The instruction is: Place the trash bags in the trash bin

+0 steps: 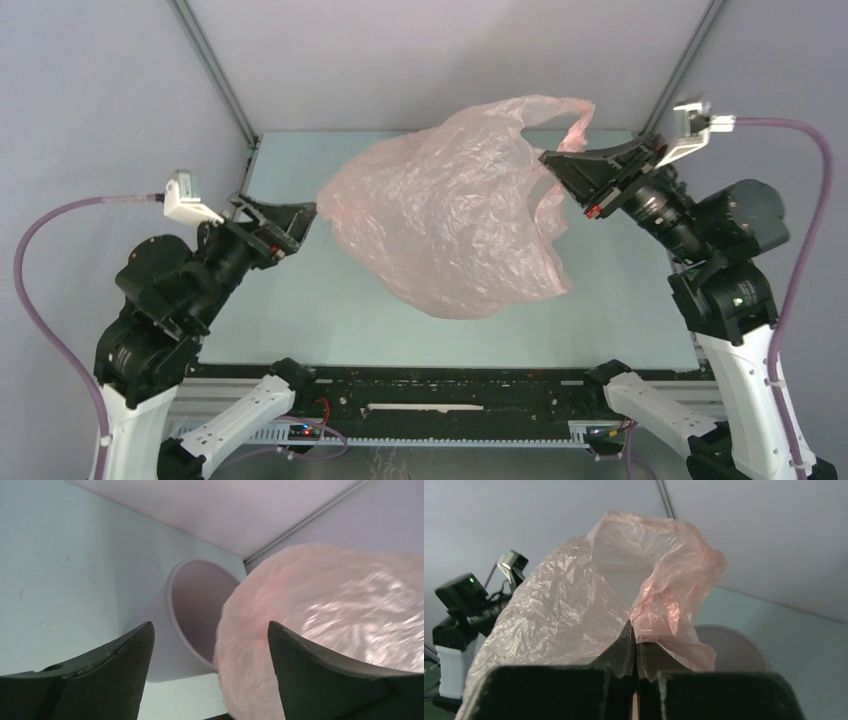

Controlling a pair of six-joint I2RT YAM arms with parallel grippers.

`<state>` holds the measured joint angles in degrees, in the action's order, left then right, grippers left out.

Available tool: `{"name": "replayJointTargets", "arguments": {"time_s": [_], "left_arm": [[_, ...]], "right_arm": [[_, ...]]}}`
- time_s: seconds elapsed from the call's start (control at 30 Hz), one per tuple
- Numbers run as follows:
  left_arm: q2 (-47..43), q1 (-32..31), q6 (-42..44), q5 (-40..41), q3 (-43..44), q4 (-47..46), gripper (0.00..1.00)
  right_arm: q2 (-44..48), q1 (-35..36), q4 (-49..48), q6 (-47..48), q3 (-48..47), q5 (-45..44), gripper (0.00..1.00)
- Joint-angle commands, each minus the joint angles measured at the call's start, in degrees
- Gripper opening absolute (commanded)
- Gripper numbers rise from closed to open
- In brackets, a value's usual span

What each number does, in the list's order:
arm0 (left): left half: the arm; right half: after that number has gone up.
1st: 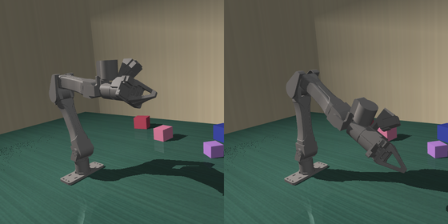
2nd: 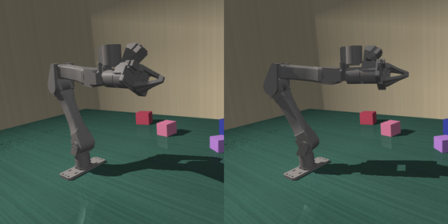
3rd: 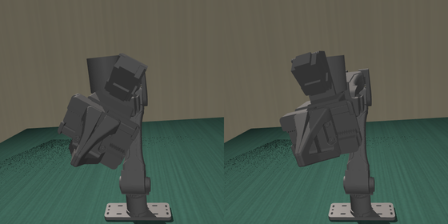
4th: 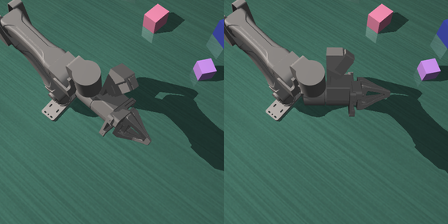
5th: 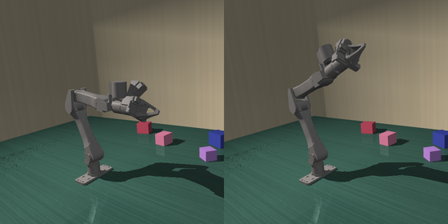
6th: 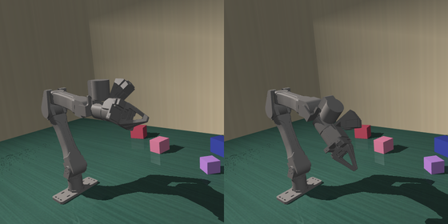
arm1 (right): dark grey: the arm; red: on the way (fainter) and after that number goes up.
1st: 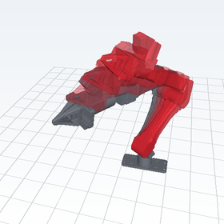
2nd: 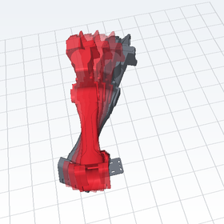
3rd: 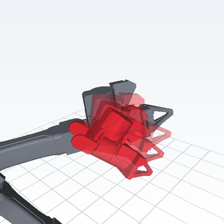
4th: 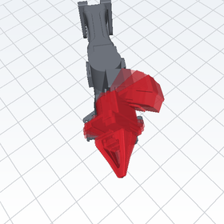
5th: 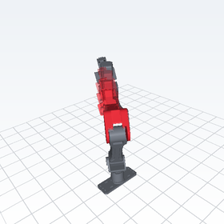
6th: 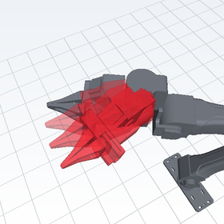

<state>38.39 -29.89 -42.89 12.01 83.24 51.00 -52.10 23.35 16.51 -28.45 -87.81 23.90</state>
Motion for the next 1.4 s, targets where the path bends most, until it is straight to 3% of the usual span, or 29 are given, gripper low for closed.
{"name": "replayJointTargets", "arguments": {"time_s": [0.0, 0.3, 0.43, 0.67, 0.77, 0.97, 1.03, 1.37], "left_arm": [[5.6, -0.2, 2.6, -5.3, 6.5, -7.8, 0.87], [8.2, -0.2, 0.2, -9.4, 5.1, -11.4, 0.87], [7.4, -0.2, 1.9, -6.9, 6.7, -10.6, 0.87], [6.2, -0.2, 6.6, -1.2, 11.0, -8.3, 0.91], [5.8, -0.2, 7.2, 0.2, 11.0, -8.3, 0.91], [5.5, -0.2, 7.7, 1.6, 10.2, -8.5, 0.92], [5.3, -0.2, 7.7, 2.5, 9.8, -8.4, 0.93], [3.5, -0.2, 6.2, 4.9, 8.0, -7.7, 0.93]], "right_arm": [[0.1, 0.3, -4.3, 3.0, 6.1, 3.1, 0.00], [-14.8, -0.6, -13.9, -13.5, -10.9, 6.6, 0.00], [-21.6, 1.7, -20.5, -19.9, -19.2, 7.9, 0.00], [-33.0, 2.3, -23.1, -24.1, -37.9, 8.8, 0.00], [-34.5, 1.9, -24.1, -26.3, -39.1, 9.2, 0.00], [-30.0, 2.8, -30.2, -29.2, -25.7, 9.7, 0.00], [-29.7, 3.8, -29.6, -28.5, -25.1, 8.6, 0.00], [-43.6, 11.2, -27.1, -31.4, -44.7, 10.4, 0.00]]}}
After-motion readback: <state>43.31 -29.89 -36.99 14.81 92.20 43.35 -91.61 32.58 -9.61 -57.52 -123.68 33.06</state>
